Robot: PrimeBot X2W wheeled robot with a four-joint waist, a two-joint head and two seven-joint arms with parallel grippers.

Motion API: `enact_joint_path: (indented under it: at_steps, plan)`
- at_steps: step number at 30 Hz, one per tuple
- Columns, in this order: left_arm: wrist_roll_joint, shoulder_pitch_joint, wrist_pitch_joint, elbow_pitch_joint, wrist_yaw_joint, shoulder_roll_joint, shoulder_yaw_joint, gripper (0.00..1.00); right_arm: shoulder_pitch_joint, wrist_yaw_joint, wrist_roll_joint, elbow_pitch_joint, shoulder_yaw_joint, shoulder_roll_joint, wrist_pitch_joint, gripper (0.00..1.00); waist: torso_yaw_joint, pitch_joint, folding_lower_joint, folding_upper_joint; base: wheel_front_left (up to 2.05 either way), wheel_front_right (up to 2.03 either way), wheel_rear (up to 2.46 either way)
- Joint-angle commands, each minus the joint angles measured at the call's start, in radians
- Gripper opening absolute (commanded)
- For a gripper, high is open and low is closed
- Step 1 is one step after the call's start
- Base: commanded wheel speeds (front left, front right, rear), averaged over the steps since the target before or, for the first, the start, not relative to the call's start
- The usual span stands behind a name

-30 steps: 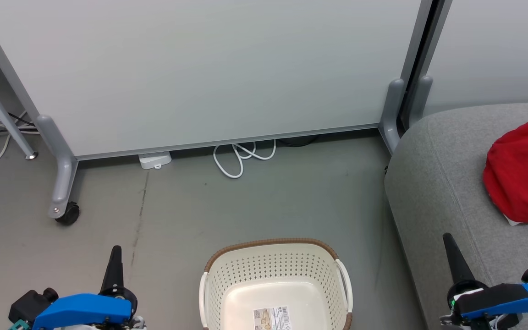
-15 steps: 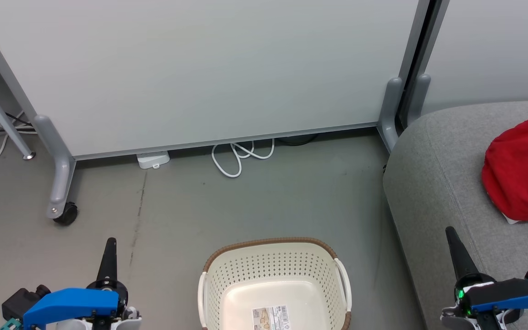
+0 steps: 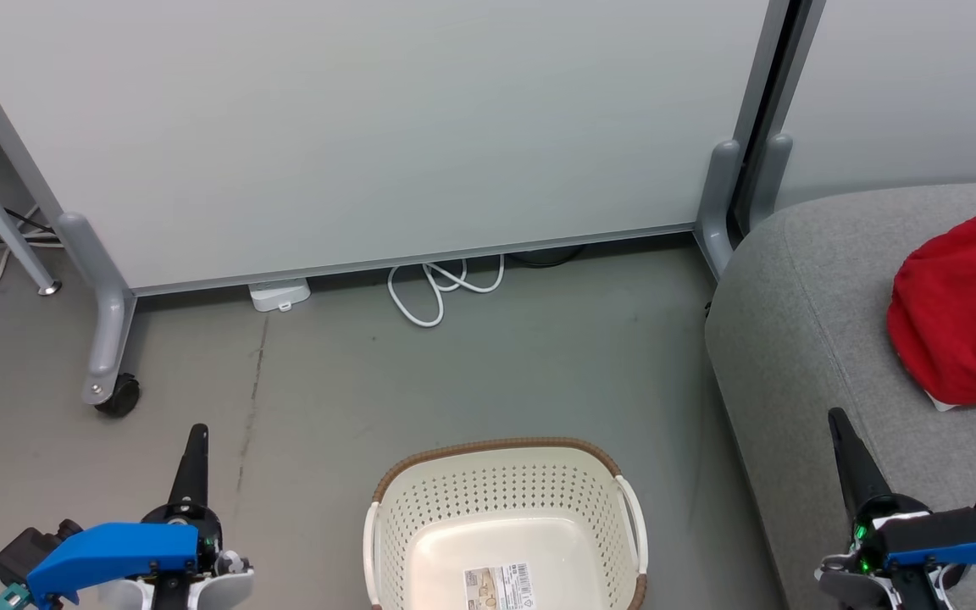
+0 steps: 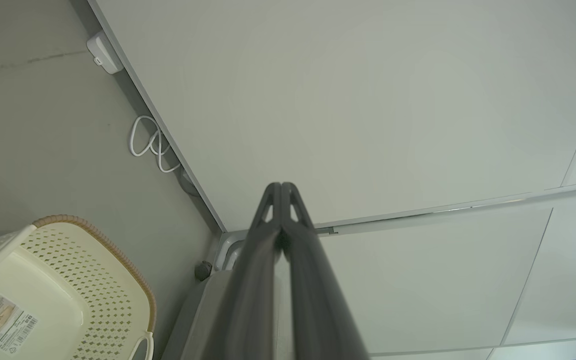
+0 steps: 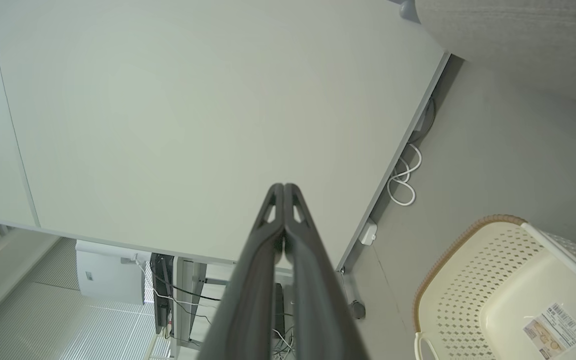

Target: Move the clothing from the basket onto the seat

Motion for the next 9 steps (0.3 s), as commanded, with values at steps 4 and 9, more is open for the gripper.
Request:
enact_joint_path:
  at_steps: [4,9]
  plan:
    - [-0.035,-0.020,0.011,-0.015,-0.001,-0.001,0.011,0.00,-0.020,0.001,0.042,-0.008,-0.004,-0.007,0.009,0.00,-0.001,0.001,0.0000,0.0000,0.00,0.00,0.00]
    - [-0.069,-0.023,0.022,-0.021,-0.001,-0.002,0.019,0.00,-0.025,0.001,0.082,-0.008,-0.006,-0.007,0.016,0.00,-0.003,0.002,0.0000,0.0000,0.00,0.00,0.00]
